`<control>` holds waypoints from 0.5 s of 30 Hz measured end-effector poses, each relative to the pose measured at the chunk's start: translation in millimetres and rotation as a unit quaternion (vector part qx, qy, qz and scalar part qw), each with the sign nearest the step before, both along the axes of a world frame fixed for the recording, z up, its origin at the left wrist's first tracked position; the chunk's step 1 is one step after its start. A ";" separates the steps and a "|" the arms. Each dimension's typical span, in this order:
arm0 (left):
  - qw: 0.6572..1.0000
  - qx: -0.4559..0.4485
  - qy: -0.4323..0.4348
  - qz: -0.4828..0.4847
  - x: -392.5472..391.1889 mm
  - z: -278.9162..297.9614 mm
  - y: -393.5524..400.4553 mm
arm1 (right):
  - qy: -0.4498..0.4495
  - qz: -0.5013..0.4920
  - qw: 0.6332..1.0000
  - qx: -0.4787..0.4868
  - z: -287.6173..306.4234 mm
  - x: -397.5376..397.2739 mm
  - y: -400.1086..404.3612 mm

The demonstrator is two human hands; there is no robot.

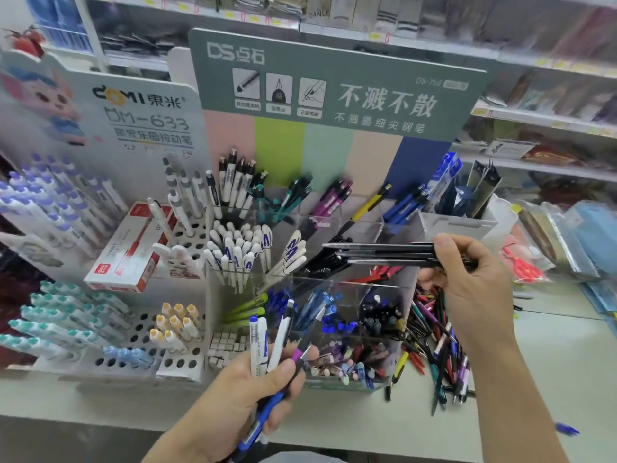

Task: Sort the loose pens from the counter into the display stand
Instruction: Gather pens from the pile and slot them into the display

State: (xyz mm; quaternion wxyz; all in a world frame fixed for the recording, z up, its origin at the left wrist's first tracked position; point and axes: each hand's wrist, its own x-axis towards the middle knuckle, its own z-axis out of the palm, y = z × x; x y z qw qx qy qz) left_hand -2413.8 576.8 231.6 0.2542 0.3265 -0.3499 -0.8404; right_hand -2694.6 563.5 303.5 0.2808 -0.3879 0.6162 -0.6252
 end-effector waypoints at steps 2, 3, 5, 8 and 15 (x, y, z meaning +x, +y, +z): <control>1.000 -0.006 -0.001 0.010 -1.7 2.3 -1.0 | 0.085 -0.026 0.996 -0.001 4.7 0.3 -7.3; 1.000 -0.006 0.000 0.018 -2.2 3.1 -1.6 | 0.121 -0.027 0.992 -0.004 7.9 1.9 -10.9; 0.999 0.002 -0.001 0.034 -2.5 3.7 -3.0 | 0.175 -0.013 0.984 -0.012 14.6 8.8 -17.7; 0.999 0.001 -0.017 0.044 -3.2 4.1 -4.0 | 0.199 0.034 0.979 -0.014 20.3 25.0 -30.8; 0.998 -0.013 -0.020 0.060 -2.7 2.5 -3.4 | 0.420 0.109 0.901 -0.008 -11.4 50.9 -68.1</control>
